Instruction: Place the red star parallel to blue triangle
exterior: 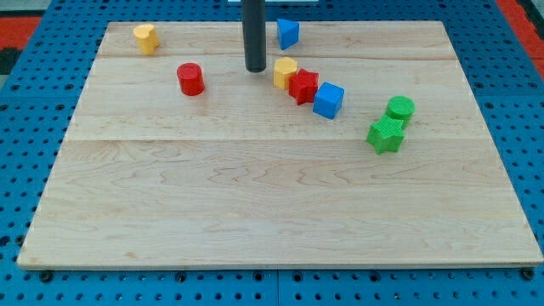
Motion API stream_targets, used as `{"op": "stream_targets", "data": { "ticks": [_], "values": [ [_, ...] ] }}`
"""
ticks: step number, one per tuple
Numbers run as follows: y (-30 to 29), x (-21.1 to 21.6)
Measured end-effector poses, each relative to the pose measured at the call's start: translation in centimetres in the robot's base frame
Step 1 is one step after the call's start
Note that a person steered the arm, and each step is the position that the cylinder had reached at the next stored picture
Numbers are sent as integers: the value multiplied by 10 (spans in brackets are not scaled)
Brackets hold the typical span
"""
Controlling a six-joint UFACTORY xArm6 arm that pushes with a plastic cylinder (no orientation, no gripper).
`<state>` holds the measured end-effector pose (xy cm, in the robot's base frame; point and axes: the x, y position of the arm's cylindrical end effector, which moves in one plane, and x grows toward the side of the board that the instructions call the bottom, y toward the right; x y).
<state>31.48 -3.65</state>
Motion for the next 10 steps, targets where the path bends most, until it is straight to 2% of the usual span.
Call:
{"op": "stream_targets", "data": {
  "ticks": [1,2,3,4,5,7,8,10],
  "values": [
    [0,34],
    [76,46],
    [147,25],
    [178,-10],
    [175,-18],
    [207,-58],
    [223,-63],
    [201,-32]
  ]
}}
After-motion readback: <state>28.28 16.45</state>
